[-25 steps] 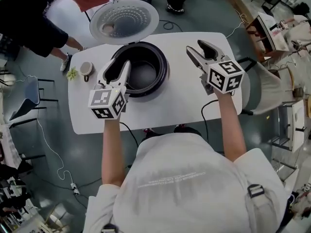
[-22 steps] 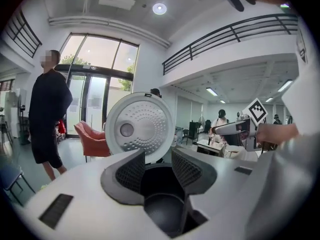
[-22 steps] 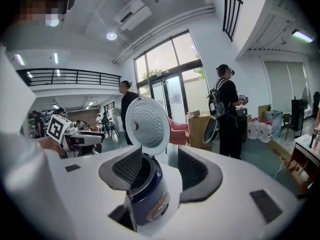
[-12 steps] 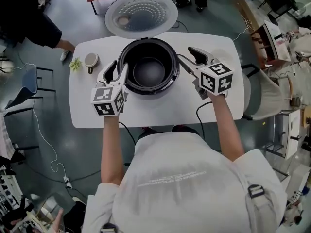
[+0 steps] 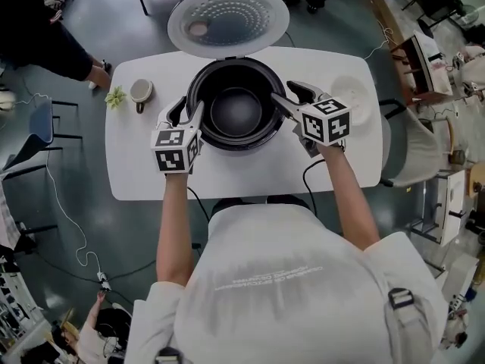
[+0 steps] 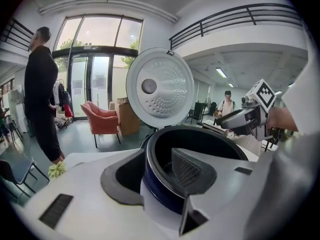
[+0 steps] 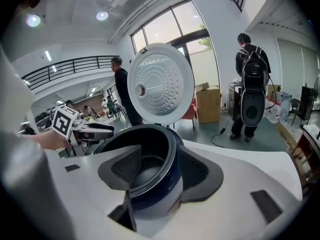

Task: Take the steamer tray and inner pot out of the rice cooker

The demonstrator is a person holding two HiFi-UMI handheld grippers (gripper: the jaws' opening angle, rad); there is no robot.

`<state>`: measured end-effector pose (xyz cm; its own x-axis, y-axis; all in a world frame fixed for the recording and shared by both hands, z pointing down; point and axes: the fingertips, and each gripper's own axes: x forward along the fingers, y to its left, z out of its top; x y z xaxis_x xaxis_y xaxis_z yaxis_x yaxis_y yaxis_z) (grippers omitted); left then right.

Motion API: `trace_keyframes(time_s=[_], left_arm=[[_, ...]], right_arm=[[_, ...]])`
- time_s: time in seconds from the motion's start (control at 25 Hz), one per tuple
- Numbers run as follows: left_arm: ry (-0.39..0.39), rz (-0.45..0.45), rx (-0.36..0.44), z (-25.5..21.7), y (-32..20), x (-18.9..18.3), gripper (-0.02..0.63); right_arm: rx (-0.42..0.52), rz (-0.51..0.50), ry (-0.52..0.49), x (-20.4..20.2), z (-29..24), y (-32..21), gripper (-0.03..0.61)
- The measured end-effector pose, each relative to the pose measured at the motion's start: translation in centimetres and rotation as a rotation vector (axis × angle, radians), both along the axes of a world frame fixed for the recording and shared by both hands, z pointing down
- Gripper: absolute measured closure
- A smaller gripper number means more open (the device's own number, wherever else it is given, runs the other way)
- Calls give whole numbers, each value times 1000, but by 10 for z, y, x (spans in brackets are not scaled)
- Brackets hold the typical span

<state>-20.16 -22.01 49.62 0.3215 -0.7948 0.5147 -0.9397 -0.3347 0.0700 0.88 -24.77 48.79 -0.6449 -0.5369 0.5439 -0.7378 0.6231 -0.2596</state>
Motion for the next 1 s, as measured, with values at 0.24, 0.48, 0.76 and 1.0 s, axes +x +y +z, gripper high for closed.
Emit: trace_keyframes(time_s=[0.24, 0.48, 0.76, 1.0], left_arm=[[-18, 21, -44, 13, -3, 2, 434], [-40, 32, -68, 20, -4, 5, 434], [-29, 21, -66, 23, 0, 9, 434], [-11, -13, -58, 23, 1, 9, 434]], right_arm=[[-45, -5, 36, -6, 17, -1, 333], [-75, -1, 55, -6, 29, -2, 333], [-82, -9, 36, -11, 37, 0, 334], [-101, 45, 22, -8, 38, -7, 407]])
